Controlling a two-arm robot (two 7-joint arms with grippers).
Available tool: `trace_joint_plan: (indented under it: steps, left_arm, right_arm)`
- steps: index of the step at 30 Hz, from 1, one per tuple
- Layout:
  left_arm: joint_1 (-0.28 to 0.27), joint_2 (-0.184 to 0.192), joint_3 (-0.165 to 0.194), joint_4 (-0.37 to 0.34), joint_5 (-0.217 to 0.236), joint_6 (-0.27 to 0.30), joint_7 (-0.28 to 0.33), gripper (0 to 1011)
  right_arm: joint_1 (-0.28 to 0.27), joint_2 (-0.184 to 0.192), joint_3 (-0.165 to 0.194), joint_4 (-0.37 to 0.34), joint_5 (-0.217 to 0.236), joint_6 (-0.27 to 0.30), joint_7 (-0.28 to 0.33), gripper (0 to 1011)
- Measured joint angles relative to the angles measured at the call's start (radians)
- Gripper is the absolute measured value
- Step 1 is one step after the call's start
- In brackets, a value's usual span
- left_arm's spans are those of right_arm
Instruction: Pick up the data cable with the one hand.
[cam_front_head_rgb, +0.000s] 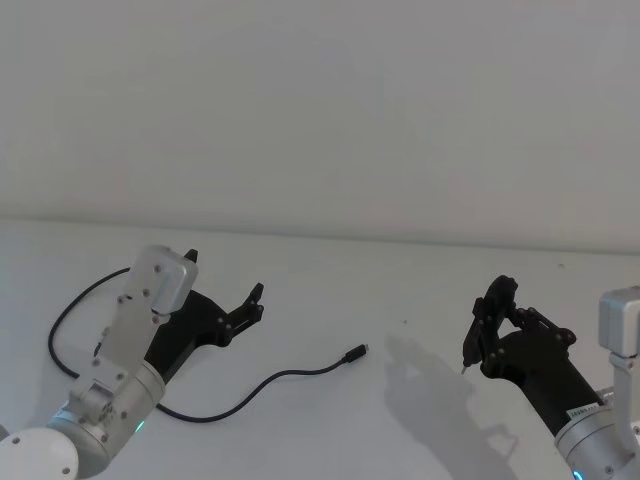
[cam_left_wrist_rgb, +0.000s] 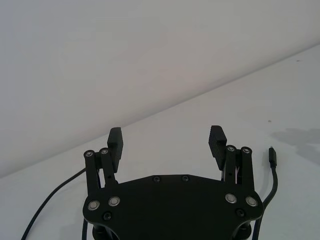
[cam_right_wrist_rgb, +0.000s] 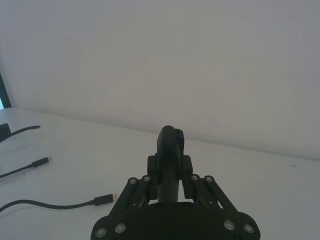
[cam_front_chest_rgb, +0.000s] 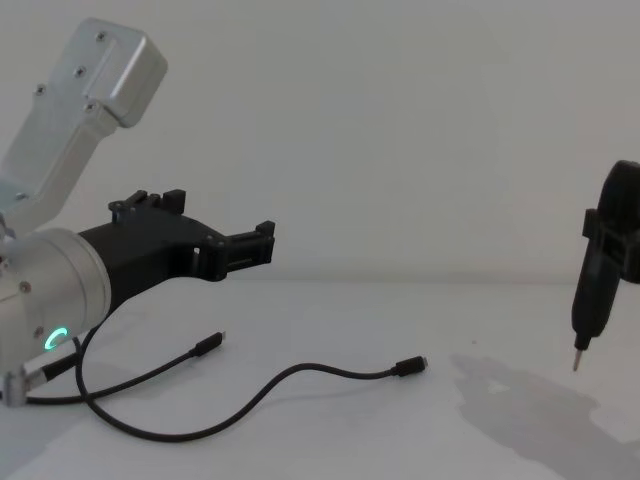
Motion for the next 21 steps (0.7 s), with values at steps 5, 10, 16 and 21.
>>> trace_joint_plan:
  steps: [5,10,16,21]
  left_arm:
    - [0.0,0.0,0.0,0.0,0.0,0.0,0.0,1002]
    - [0.0,0.0,0.0,0.0,0.0,0.0,0.0,1001]
    - [0.0,0.0,0.001,0.0,0.0,0.0,0.0,1001]
    - [0.0,0.0,0.001,0.0,0.0,0.0,0.0,1001]
  right_arm:
    - [0.0,0.0,0.0,0.0,0.0,0.0,0.0,274]
    - [0.0,0.0,0.0,0.0,0.0,0.0,0.0,274]
    - [0.0,0.0,0.0,0.0,0.0,0.0,0.0,274]
    - [0.0,0.0,0.0,0.0,0.0,0.0,0.0,275]
